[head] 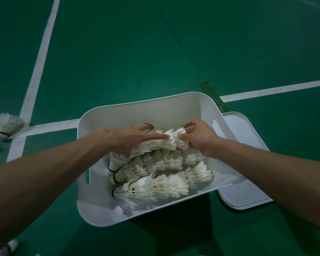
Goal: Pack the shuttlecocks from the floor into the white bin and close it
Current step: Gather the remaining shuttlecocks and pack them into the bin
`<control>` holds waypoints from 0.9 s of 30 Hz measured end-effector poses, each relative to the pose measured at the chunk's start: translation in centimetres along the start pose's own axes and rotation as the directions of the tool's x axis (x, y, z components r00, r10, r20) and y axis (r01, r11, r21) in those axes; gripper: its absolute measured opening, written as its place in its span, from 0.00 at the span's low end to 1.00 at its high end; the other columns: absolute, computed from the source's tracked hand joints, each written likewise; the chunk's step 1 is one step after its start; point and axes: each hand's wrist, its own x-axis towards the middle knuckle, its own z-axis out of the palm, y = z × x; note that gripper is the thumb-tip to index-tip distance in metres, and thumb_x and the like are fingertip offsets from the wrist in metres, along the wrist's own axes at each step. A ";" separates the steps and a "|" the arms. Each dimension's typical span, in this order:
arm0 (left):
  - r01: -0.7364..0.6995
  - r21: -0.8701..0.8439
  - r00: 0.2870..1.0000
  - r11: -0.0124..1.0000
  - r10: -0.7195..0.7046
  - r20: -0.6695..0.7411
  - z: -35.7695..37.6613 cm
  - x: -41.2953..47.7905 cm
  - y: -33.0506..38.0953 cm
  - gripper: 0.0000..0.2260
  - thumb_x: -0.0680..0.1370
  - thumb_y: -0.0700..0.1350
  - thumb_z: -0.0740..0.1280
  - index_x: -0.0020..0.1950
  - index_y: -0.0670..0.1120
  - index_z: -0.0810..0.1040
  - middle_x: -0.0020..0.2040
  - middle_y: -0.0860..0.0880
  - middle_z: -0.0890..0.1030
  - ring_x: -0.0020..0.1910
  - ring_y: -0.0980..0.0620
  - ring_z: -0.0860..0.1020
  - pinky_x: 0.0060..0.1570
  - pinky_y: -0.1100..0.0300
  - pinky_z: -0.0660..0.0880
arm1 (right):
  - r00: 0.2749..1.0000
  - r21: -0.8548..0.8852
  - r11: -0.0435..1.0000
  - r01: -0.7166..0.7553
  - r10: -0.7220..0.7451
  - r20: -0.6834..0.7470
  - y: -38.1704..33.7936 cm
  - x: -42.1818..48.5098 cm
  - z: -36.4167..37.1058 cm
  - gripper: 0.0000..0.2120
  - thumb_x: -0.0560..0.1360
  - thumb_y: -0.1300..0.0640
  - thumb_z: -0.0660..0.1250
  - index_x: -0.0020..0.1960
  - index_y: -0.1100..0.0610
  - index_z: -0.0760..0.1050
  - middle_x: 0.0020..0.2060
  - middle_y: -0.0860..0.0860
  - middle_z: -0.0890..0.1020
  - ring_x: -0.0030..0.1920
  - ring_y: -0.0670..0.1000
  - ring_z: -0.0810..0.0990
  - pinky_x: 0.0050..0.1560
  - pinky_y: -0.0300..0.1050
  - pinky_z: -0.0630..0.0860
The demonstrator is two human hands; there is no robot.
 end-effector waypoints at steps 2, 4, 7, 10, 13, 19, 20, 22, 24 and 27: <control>-0.004 -0.008 1.000 1.000 0.004 -0.003 0.1 0.4 -0.2 0.55 0.68 0.33 0.74 0.70 0.73 0.39 0.77 0.49 0.49 0.70 0.45 0.64 0.54 0.53 0.77 | 1.000 0.015 1.000 0.000 0.000 -0.016 -0.1 0.1 0.0 0.14 0.71 0.63 0.74 0.54 0.57 0.74 0.45 0.53 0.80 0.44 0.53 0.81 0.47 0.51 0.80; -0.012 0.000 1.000 1.000 0.012 -0.010 0.1 0.8 -0.2 0.55 0.68 0.35 0.74 0.71 0.73 0.39 0.77 0.48 0.53 0.68 0.46 0.67 0.52 0.55 0.76 | 0.999 0.016 1.000 -0.007 0.008 -0.042 0.1 0.3 0.0 0.15 0.70 0.64 0.74 0.54 0.58 0.75 0.46 0.54 0.80 0.45 0.54 0.82 0.48 0.53 0.80; -0.013 -0.006 1.000 1.000 0.013 -0.006 0.3 1.2 -0.1 0.54 0.68 0.36 0.75 0.71 0.72 0.40 0.75 0.48 0.58 0.65 0.46 0.69 0.52 0.54 0.76 | 0.997 -0.031 0.999 -0.011 0.009 -0.074 0.3 0.4 0.1 0.14 0.70 0.62 0.75 0.53 0.58 0.76 0.47 0.55 0.82 0.47 0.55 0.83 0.50 0.55 0.81; -0.016 -0.035 1.000 0.999 0.016 -0.008 0.4 1.3 -0.4 0.55 0.67 0.38 0.76 0.70 0.74 0.39 0.73 0.47 0.61 0.63 0.47 0.69 0.52 0.53 0.75 | 0.996 -0.080 0.997 0.004 -0.010 -0.083 0.2 0.5 -0.2 0.17 0.68 0.60 0.76 0.55 0.60 0.77 0.46 0.56 0.82 0.47 0.55 0.83 0.51 0.54 0.81; -0.023 -0.073 1.000 0.997 0.023 -0.013 0.5 1.0 -0.5 0.56 0.66 0.39 0.77 0.70 0.73 0.39 0.74 0.47 0.60 0.66 0.47 0.67 0.58 0.50 0.74 | 0.994 -0.129 0.991 0.045 -0.057 -0.088 -0.6 0.0 -0.6 0.22 0.68 0.59 0.77 0.59 0.62 0.77 0.49 0.55 0.81 0.48 0.53 0.82 0.52 0.50 0.80; -0.044 -0.155 0.991 0.987 0.023 -0.133 -0.1 -0.5 -0.6 0.49 0.69 0.46 0.76 0.75 0.65 0.42 0.76 0.49 0.57 0.70 0.47 0.65 0.66 0.48 0.67 | 0.913 -0.554 0.792 0.257 -0.387 -0.129 -2.6 -2.7 -1.1 0.15 0.72 0.52 0.73 0.57 0.54 0.78 0.56 0.51 0.79 0.55 0.50 0.77 0.57 0.47 0.76; -0.040 -0.186 0.983 0.982 0.006 -0.182 -0.4 -0.9 -0.5 0.46 0.71 0.47 0.74 0.76 0.61 0.44 0.76 0.49 0.58 0.69 0.48 0.65 0.67 0.50 0.66 | 0.897 -0.595 0.752 0.285 -0.427 -0.110 -3.0 -3.0 -1.0 0.14 0.72 0.51 0.72 0.56 0.53 0.78 0.56 0.51 0.79 0.55 0.50 0.77 0.57 0.48 0.75; -0.012 -0.178 0.956 0.984 -0.040 -0.289 -1.1 -1.9 -0.3 0.38 0.74 0.49 0.71 0.77 0.55 0.52 0.74 0.49 0.61 0.68 0.49 0.67 0.66 0.54 0.65 | 0.879 -0.650 0.684 0.332 -0.475 -0.050 -3.8 -3.7 -0.5 0.14 0.72 0.49 0.72 0.55 0.52 0.78 0.56 0.52 0.78 0.57 0.52 0.75 0.59 0.49 0.74; 0.047 -0.121 0.914 0.992 -0.091 -0.395 -1.8 -3.3 -0.5 0.31 0.75 0.51 0.69 0.75 0.51 0.60 0.72 0.49 0.65 0.66 0.50 0.69 0.63 0.58 0.66 | 0.855 -0.698 0.601 0.389 -0.517 0.032 -4.9 -4.4 0.2 0.16 0.71 0.48 0.71 0.56 0.52 0.78 0.58 0.52 0.77 0.60 0.52 0.74 0.62 0.49 0.71; 0.129 -0.096 0.856 0.987 -0.159 -0.491 -2.6 -5.5 -1.2 0.23 0.76 0.51 0.68 0.69 0.49 0.68 0.65 0.48 0.70 0.60 0.49 0.72 0.59 0.55 0.71 | 0.801 -0.733 0.484 0.478 -0.582 0.138 -6.7 -5.5 1.8 0.18 0.72 0.47 0.71 0.59 0.52 0.76 0.62 0.51 0.76 0.64 0.52 0.72 0.66 0.48 0.68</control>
